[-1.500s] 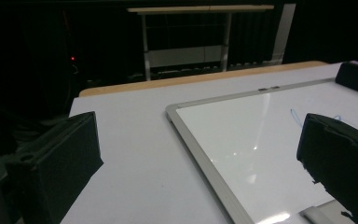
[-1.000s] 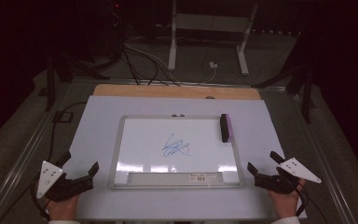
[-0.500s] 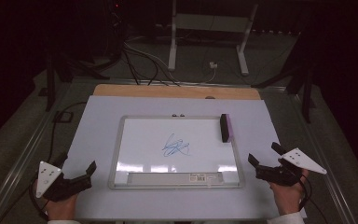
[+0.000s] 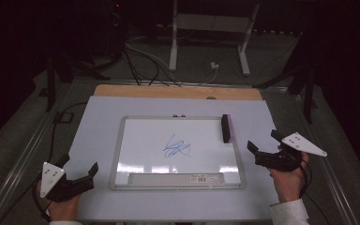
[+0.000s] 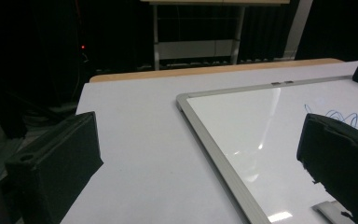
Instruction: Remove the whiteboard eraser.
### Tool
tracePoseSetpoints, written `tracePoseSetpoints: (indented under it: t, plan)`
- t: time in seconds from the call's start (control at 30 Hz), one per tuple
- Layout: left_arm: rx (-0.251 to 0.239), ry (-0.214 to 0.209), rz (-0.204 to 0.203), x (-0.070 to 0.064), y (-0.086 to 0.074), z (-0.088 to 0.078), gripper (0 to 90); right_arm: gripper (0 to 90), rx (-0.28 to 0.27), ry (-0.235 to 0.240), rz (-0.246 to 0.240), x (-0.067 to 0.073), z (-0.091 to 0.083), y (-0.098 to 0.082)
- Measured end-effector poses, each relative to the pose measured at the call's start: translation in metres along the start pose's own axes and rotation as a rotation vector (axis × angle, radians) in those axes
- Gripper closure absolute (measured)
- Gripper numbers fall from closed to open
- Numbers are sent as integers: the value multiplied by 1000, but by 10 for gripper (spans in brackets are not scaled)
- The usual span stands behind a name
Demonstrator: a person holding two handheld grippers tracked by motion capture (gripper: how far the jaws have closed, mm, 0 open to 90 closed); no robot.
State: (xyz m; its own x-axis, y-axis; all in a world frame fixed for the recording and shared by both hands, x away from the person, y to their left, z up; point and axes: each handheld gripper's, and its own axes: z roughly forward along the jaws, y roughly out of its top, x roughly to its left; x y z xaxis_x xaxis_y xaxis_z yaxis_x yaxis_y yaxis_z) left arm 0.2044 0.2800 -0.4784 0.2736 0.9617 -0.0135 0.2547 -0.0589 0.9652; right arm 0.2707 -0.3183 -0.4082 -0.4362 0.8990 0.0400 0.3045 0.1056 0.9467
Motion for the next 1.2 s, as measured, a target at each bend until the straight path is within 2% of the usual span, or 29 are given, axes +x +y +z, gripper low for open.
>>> tracePoseSetpoints:
  t: [0.23, 0.37, 0.7, 0.97, 1.2]
  plan:
    - [3, 2, 6, -1, -1, 0, 4, 1, 9, -5, -7, -4, 13, 11]
    - [4, 3, 5, -1, -1, 1, 4, 1, 34, -8, 21, -12, 28, 13]
    - [7, 4, 6, -1, -2, 1, 4, 1, 65, -1, 30, -16, 53, 15]
    - [10, 2, 7, -2, -2, 2, 4, 1, 88, 3, 18, -16, 70, 22]
    - [5, 9, -1, 0, -2, 1, 4, 2, 132, -7, 7, -18, 89, 18]
